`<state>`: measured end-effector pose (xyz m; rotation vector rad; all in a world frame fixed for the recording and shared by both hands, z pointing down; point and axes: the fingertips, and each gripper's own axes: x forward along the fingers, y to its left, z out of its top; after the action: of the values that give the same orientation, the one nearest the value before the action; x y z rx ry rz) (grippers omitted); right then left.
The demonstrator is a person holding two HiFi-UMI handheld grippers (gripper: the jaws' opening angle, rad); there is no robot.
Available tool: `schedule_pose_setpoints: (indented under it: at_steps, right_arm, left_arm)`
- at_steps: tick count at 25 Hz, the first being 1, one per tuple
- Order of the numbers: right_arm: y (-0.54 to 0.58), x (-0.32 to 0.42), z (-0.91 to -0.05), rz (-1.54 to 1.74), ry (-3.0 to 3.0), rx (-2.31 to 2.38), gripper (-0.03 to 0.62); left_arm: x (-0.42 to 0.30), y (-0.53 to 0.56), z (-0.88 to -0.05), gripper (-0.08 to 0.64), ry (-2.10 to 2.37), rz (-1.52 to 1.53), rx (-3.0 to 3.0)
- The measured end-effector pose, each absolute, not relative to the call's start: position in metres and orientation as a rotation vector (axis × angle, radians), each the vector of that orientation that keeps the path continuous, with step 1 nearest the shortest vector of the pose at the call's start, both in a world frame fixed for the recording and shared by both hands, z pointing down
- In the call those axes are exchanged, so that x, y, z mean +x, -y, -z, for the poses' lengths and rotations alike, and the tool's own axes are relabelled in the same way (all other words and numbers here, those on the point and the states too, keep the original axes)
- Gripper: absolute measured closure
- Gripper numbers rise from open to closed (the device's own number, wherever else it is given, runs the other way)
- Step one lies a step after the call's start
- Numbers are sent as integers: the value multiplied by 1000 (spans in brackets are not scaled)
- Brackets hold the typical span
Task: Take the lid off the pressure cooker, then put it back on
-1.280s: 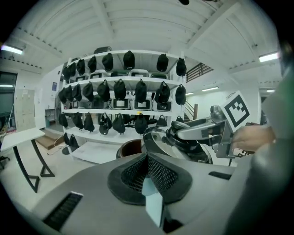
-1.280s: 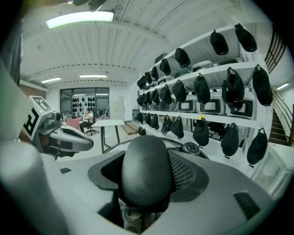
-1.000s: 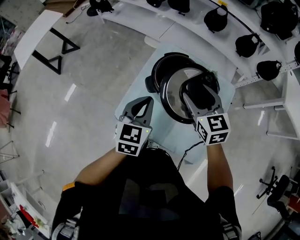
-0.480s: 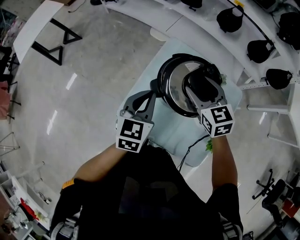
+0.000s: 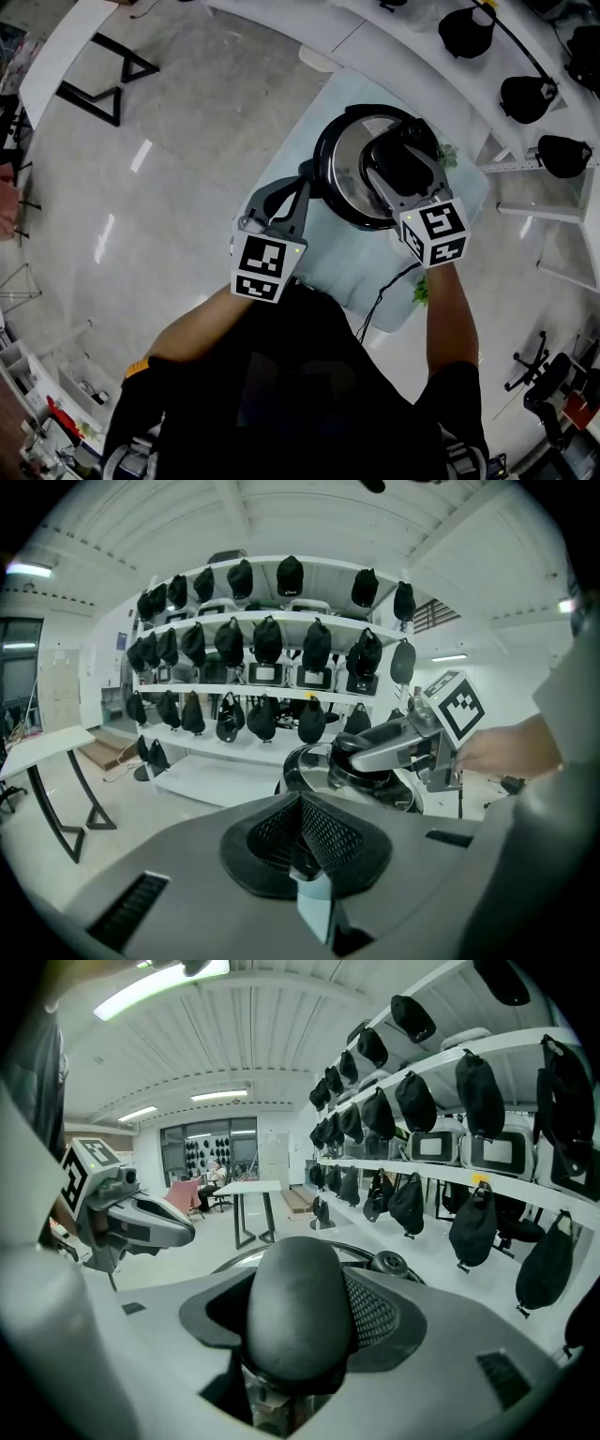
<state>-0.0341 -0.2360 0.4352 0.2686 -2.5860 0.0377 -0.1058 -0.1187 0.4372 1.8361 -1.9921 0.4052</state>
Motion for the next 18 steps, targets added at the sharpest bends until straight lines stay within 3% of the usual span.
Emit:
schedule_pose_setpoints:
  at_steps: [18]
  right_arm:
    - [236,-41,-449,-35,2537,147,299]
  left_arm:
    - [-102,119,-436,552,1989,-405,1845]
